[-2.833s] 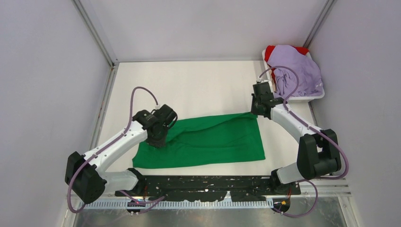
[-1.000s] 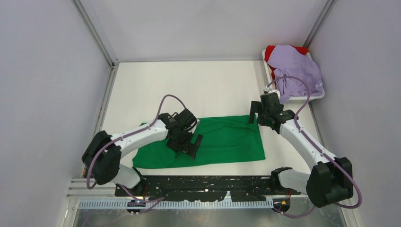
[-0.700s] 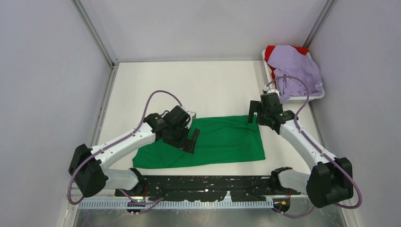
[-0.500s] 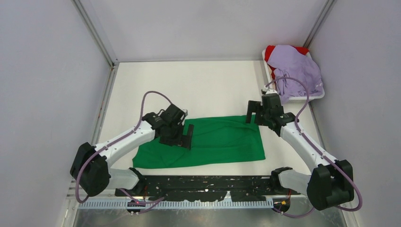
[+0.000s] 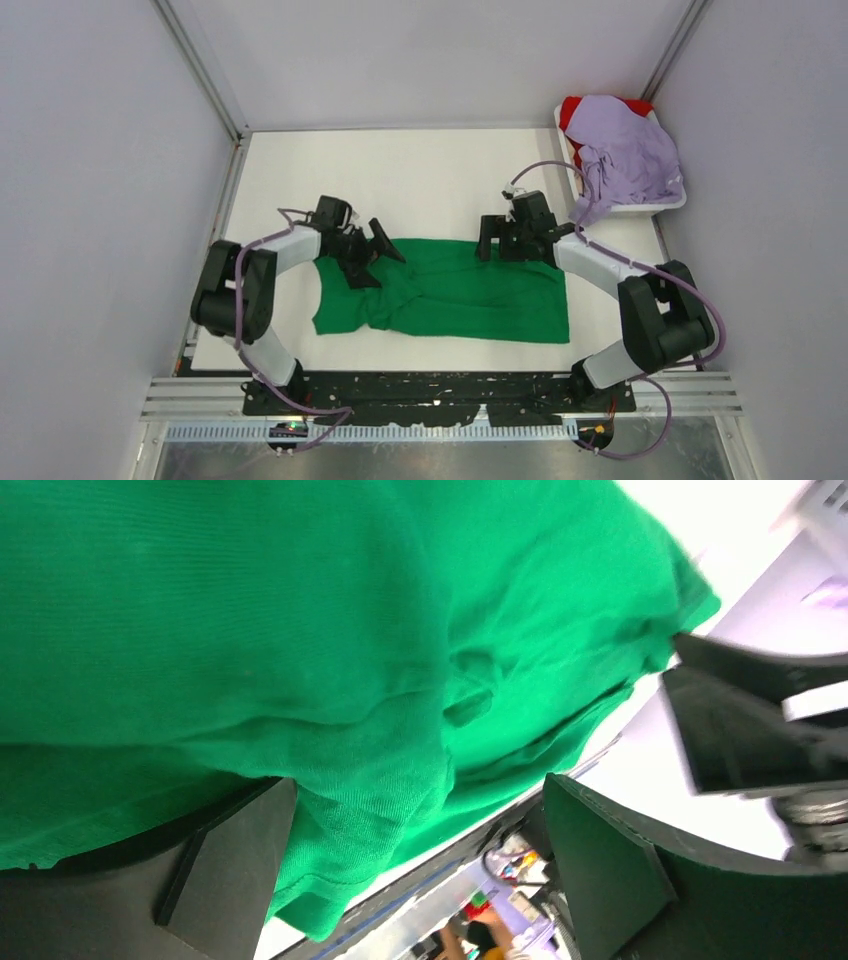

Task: Fold and stack the t-shirts
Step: Rotate the tshirt 90 degrees

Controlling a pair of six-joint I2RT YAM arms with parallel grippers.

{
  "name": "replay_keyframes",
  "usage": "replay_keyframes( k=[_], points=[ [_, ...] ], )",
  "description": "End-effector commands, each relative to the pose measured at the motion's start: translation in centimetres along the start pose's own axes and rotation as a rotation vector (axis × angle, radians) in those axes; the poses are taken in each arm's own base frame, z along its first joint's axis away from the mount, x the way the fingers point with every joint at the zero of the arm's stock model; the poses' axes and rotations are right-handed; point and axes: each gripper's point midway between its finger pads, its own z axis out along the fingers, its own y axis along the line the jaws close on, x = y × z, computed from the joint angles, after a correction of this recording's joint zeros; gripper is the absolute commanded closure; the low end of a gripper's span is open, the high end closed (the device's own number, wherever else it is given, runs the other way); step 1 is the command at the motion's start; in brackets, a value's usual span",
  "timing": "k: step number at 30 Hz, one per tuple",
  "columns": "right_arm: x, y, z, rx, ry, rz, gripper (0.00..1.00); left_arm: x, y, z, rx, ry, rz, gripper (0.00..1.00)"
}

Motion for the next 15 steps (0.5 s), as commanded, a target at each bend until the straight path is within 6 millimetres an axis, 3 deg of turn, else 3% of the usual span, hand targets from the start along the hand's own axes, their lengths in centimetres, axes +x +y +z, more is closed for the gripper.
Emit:
replay_keyframes(
  k=[1, 5, 8, 12, 15],
  points=[
    [-1.7, 0.3, 1.6, 0.0, -0.017, -0.021, 0.05, -8.3, -2.8, 1.8, -0.021, -0.146, 0.032, 0.0],
    [2.4, 0.0, 1.8, -0.003, 0.115, -0.032, 0.05, -17.3, -9.0, 2.7, -0.038, -0.266, 0.061, 0.0],
    [5.8, 1.4, 0.4, -0.063, 0.194, -0.089, 0.05, -22.4, -15.8, 4.1, 0.058, -0.328, 0.113, 0.0],
    [10.8, 5.7, -1.7, -0.242, 0.334, -0.187, 0.05, -24.8, -21.9, 9.3, 0.258, -0.318, 0.087, 0.0],
    [12.7, 9.9, -2.8, -0.426, 0.371, -0.258, 0.05, -25.2, -24.3, 12.6, 0.439, -0.287, -0.003, 0.0]
  ],
)
